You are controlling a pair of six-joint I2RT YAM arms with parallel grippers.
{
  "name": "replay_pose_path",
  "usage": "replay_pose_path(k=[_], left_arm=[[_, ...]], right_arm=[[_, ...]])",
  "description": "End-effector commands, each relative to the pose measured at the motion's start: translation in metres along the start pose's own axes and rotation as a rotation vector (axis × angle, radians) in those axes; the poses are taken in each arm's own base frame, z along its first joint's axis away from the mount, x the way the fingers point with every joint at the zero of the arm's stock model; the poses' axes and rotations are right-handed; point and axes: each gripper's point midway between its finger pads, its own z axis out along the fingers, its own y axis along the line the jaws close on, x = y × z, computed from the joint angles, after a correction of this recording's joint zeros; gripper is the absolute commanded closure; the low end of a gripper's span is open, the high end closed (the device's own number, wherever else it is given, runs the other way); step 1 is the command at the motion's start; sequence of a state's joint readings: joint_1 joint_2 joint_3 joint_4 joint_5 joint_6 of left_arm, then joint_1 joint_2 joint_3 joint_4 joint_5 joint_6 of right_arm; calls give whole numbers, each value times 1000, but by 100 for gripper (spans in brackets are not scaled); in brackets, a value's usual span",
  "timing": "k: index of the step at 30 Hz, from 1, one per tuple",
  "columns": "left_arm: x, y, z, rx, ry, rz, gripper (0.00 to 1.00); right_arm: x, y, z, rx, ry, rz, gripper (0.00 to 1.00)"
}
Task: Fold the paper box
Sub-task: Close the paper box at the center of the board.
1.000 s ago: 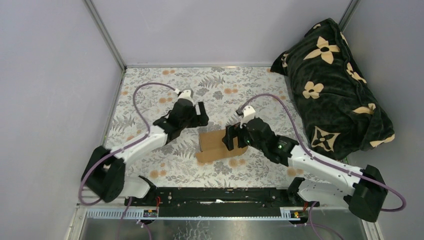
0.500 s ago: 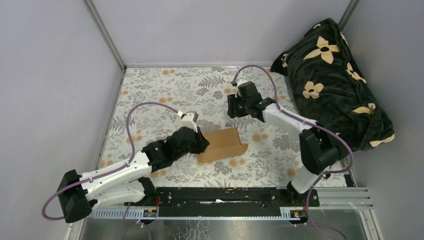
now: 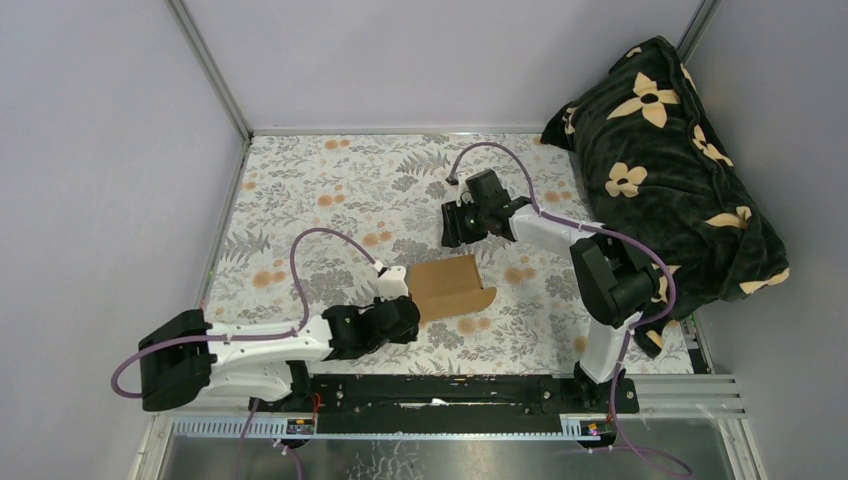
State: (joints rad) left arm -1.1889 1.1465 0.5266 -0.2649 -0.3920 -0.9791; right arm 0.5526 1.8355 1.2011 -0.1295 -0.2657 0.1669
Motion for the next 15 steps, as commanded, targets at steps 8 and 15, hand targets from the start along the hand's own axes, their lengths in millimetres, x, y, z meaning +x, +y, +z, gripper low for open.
replay_pose_path(k=[8, 15], left_arm=[[-16, 16, 30, -131, -148, -53, 93], [-35, 29, 35, -172, -182, -85, 93]], right_arm=[[32, -1, 2, -29, 55, -31, 46], [72, 3, -13, -43, 89, 2, 47]])
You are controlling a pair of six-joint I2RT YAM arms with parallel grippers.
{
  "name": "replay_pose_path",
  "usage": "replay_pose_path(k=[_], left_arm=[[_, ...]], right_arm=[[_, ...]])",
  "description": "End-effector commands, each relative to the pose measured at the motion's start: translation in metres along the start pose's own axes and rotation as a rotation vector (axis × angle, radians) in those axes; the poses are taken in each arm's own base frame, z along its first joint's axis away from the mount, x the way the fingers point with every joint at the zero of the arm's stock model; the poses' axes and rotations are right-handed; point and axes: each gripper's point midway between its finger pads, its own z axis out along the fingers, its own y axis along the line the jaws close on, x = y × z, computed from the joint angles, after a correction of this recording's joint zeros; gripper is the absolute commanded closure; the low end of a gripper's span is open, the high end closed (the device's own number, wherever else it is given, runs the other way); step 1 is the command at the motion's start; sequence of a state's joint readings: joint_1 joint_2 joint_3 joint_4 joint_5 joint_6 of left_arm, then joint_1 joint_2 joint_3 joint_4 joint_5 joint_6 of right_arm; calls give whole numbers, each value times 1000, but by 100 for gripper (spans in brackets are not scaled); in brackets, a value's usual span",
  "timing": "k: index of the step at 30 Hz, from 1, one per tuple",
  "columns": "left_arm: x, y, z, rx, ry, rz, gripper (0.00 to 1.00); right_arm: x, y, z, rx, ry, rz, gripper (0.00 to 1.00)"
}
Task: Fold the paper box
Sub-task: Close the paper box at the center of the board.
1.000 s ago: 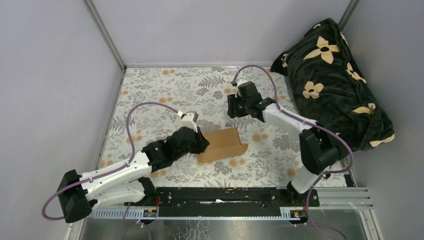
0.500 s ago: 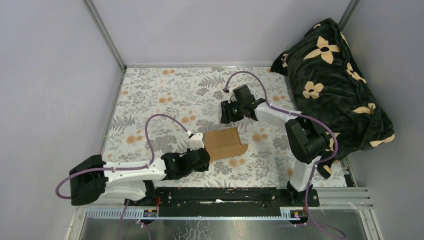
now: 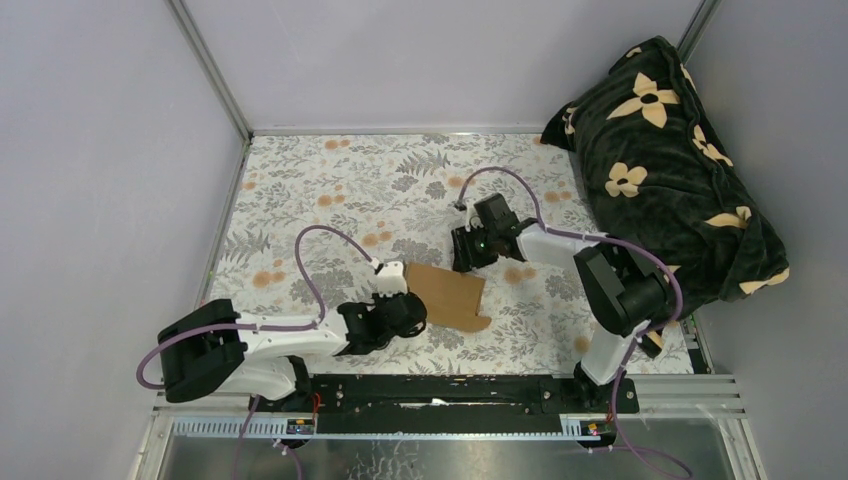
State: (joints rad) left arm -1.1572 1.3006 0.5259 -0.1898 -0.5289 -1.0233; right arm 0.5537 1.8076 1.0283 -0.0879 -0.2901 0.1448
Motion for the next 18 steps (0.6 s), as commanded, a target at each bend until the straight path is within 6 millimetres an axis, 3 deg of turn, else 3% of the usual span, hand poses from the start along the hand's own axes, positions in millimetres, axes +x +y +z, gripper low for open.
replay_pose_path(k=[1, 7, 12, 18], left_arm=[[-30, 3, 7, -21, -96, -64, 93], [-50, 6, 9, -24, -122, -83, 92], [-54, 0, 15, -15, -123, -80, 92], [-54, 3, 11, -17, -116, -83, 91]], right_arm=[[22, 14, -16, -34, 0, -1, 48], [57, 34, -33, -50, 5, -7, 48], [80, 52, -42, -53, 10, -10, 48], [78, 17, -64, 180, -33, 51, 47]])
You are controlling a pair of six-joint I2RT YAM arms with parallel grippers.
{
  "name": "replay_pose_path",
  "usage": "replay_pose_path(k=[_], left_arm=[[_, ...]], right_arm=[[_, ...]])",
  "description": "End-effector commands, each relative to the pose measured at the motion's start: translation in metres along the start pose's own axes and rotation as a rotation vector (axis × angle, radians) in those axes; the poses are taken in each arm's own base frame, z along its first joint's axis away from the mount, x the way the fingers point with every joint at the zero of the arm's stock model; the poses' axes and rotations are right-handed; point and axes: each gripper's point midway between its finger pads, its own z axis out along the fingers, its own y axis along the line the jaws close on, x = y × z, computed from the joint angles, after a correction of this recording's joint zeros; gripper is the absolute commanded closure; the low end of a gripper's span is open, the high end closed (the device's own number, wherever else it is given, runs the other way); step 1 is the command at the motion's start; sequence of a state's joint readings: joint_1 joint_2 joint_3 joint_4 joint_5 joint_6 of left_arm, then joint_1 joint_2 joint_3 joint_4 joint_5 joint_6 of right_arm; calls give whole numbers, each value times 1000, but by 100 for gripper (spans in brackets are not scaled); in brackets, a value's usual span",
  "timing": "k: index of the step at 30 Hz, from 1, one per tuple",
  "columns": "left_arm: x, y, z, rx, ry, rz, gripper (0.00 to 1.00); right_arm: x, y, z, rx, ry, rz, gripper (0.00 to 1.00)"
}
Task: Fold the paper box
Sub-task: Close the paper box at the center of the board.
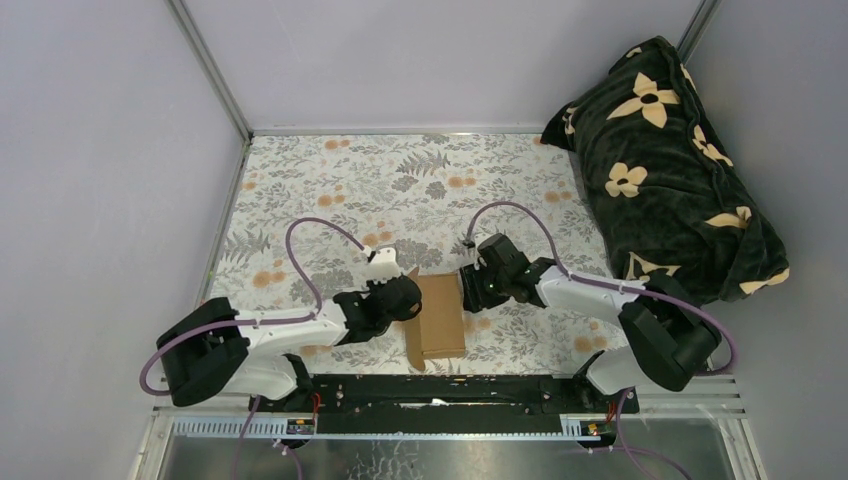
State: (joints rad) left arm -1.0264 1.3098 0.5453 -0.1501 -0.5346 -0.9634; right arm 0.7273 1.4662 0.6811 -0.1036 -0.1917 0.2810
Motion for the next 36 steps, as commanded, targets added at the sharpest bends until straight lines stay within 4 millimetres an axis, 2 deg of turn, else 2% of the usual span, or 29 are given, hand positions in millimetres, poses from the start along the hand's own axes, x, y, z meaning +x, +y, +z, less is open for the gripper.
replay_pose_path(k=[1, 5, 12, 22, 36], left_arm=[[-18, -11, -6, 42, -53, -35, 91], [-20, -3, -17, 49, -62, -58, 90], [-17, -5, -27, 105, -41, -86, 89], [-6, -17, -18, 129, -14, -76, 89], [11, -42, 7, 149, 29, -51, 90]], right_arm=[[-19, -28, -26, 205, -103, 61, 47], [-32, -25, -47, 218, -160, 69, 46], [-47, 8, -59, 52, -226, 86, 46], [-37, 35, -43, -16, -190, 33, 46], [-21, 27, -24, 30, -145, 46, 50]])
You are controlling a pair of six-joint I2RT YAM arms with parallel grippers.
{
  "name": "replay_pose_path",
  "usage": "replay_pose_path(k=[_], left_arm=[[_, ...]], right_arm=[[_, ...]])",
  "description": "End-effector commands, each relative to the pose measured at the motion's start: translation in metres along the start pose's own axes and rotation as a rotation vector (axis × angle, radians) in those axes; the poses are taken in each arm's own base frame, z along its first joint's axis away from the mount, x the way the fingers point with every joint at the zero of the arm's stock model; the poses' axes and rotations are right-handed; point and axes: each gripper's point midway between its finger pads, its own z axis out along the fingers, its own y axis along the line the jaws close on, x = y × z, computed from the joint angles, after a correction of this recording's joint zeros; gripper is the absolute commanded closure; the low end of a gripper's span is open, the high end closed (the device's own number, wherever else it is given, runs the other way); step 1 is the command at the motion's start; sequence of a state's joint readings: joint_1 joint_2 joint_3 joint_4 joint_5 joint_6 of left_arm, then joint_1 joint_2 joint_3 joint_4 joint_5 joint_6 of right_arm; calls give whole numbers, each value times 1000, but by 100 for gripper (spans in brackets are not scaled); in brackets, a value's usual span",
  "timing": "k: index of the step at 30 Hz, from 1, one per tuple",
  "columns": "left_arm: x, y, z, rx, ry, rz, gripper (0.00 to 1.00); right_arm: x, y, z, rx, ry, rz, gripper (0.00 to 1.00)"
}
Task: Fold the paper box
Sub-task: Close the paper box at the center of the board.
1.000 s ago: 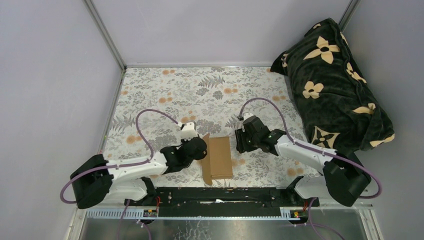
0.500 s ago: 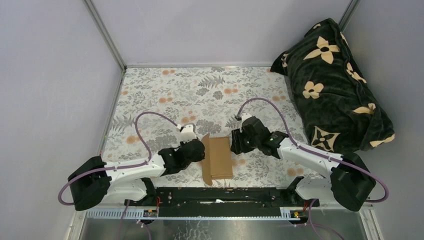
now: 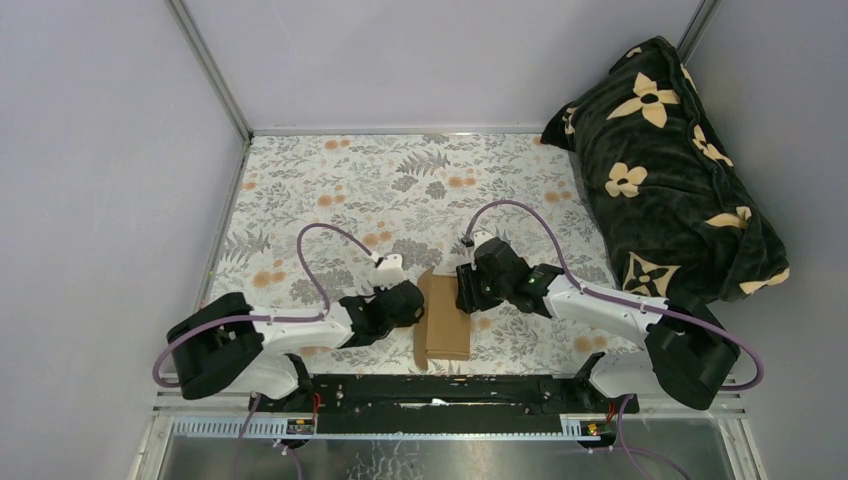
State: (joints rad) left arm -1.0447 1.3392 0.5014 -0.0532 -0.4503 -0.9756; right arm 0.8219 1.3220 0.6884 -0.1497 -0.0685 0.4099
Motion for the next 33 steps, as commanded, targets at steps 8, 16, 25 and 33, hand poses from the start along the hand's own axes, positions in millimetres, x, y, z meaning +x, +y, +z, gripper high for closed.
replay_pose_path(k=[8, 16, 25, 33], left_arm=[[-17, -39, 8, 80, -40, -33, 90], [-18, -44, 10, 82, -37, -28, 90], [-17, -57, 18, 93, -23, -14, 90], [-18, -67, 23, 105, -20, -4, 90]], right_arm=[[2, -6, 0, 30, -45, 22, 51], [6, -18, -5, 76, -67, 40, 67], [22, -27, 2, 88, -68, 81, 72], [38, -39, 1, 117, -70, 104, 72]])
